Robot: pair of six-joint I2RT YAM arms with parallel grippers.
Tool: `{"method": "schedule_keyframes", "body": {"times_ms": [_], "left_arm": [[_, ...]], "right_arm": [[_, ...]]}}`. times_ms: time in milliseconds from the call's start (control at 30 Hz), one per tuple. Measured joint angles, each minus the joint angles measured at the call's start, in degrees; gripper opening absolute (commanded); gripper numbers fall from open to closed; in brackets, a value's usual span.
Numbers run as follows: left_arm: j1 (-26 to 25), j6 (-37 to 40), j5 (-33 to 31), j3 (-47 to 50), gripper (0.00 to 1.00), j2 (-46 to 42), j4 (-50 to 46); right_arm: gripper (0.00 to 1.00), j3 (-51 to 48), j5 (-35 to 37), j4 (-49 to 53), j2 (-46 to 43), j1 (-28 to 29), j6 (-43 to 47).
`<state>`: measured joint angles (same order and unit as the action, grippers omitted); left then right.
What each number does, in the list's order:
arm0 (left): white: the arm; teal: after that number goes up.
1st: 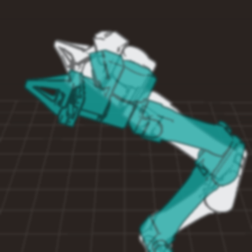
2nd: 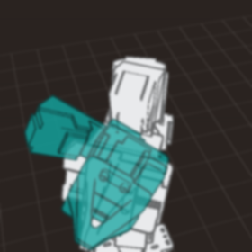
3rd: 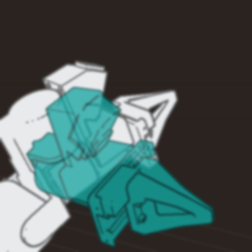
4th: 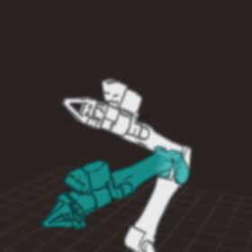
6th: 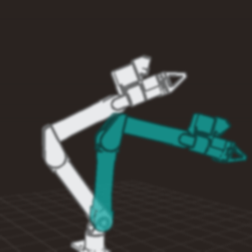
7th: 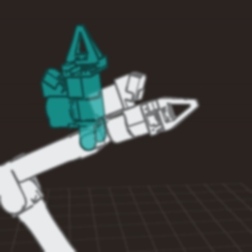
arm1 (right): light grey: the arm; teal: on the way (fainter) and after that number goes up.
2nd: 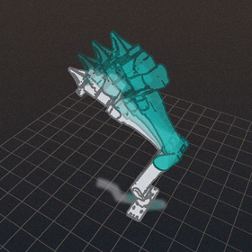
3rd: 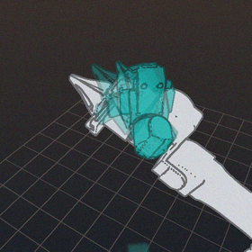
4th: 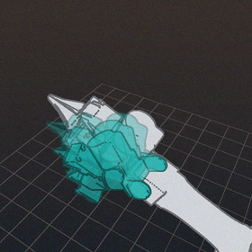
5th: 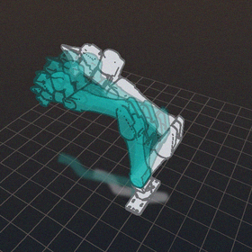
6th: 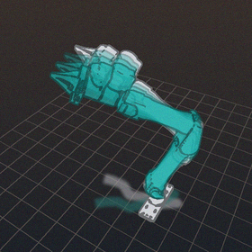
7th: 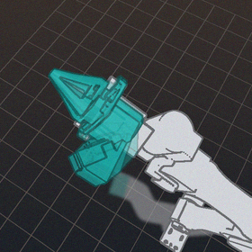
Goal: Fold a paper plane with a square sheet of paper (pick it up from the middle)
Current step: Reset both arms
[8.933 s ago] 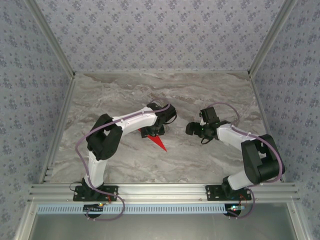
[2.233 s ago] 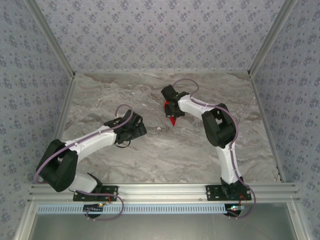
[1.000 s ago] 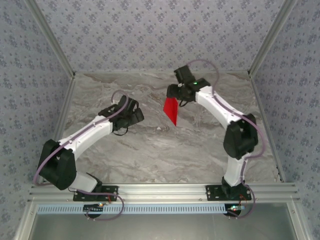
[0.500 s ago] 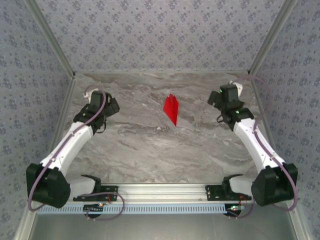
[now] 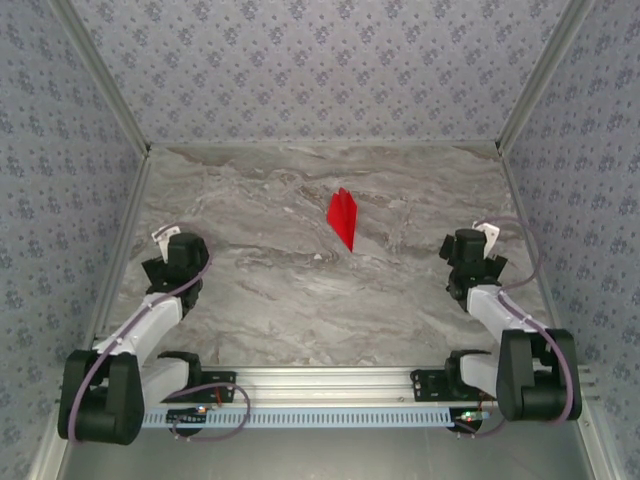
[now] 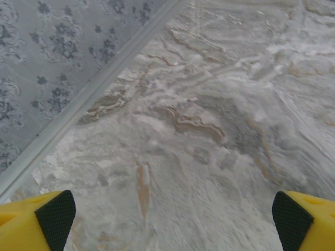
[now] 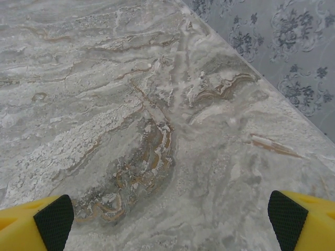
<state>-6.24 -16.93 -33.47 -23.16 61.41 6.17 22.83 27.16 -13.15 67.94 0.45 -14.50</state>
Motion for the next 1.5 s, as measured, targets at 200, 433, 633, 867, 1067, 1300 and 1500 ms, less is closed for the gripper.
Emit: {"method": "schedule_keyframes", "body": {"times_ms": [200, 433, 633, 867, 1067, 1300, 1500], "left_arm": [[3.6, 5.6, 7.5, 5.0, 0.99, 5.9, 15.8], [6.4, 10.1, 20.0, 5.7, 0.99, 12.0, 29.1], [7.7, 12.0, 26.1, 5.3, 0.99, 19.3, 36.9], [7.7, 12.9, 28.4, 2.9, 0.99, 26.1, 39.5], [7.2, 13.3, 27.9, 1.0, 0.99, 26.1, 39.9], [7.0, 13.5, 27.9, 1.0, 0.99, 26.1, 39.9], [7.0, 13.6, 27.9, 1.0, 0.99, 26.1, 39.9]], "right_arm": [[1.00, -2.9, -4.4, -13.2, 4.0, -0.3, 5.2], [1.00, -3.2, -12.8, -25.0, 9.2, -2.1, 10.0], [1.00, -3.2, -19.1, -31.3, 17.0, -2.2, 12.3], [1.00, -2.7, -21.5, -32.5, 18.6, -2.2, 13.8], [1.00, -2.2, -22.1, -32.5, 18.6, -2.1, 14.0], [1.00, -2.2, -22.1, -32.5, 18.6, -2.1, 14.1], [1.00, -2.2, -22.1, -32.5, 18.6, -2.1, 14.1]]}}
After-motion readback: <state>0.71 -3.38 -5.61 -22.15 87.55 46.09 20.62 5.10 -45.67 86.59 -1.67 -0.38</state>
